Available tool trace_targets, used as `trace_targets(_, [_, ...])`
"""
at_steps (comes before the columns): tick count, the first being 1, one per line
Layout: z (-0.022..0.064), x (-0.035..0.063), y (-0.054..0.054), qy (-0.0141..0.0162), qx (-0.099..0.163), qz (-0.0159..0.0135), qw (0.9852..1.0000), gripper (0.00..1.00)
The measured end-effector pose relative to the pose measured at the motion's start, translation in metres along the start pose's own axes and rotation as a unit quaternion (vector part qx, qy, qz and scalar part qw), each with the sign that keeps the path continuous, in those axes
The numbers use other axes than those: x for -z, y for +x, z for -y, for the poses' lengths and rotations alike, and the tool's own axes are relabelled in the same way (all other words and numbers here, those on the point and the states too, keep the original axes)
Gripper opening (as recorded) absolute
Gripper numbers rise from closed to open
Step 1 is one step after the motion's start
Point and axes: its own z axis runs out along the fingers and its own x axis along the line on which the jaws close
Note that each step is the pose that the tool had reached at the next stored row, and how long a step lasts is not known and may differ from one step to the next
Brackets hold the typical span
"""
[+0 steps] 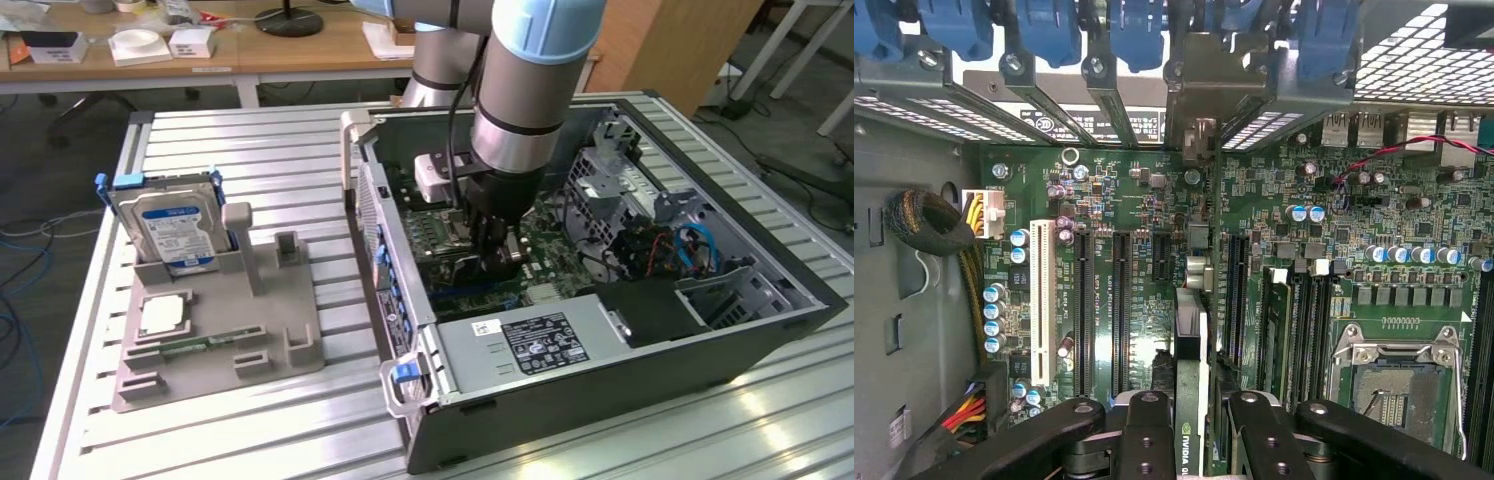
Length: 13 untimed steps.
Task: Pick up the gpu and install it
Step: 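Insert the gpu into the slot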
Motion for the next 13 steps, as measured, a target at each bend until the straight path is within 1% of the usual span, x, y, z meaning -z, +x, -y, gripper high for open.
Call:
trace_targets(6, [0.0,0.0,0.0,0.0,0.0,0.0,1.0,0.26])
trace_targets(13, [0.0029,-0.0003,0.0,-0.0001,0.0,0.0002,1.0,0.26])
